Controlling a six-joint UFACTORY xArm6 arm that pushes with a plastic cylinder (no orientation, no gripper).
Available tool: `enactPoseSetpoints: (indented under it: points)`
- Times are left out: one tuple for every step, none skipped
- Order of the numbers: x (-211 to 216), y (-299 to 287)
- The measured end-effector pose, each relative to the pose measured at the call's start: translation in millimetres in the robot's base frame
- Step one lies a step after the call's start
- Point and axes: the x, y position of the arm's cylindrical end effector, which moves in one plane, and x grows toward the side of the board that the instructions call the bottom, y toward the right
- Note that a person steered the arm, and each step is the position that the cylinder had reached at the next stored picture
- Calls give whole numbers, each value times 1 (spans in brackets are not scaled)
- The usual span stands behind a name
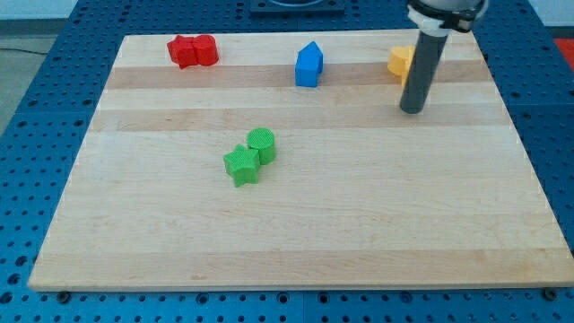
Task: Place your hand to the right of the hexagon
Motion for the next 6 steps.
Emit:
enactPoseSetpoints:
  points:
    - [1, 0]
    - [-3, 1]
    - [-3, -7]
    - [-3, -7]
    - [-3, -5]
    - [-3, -5]
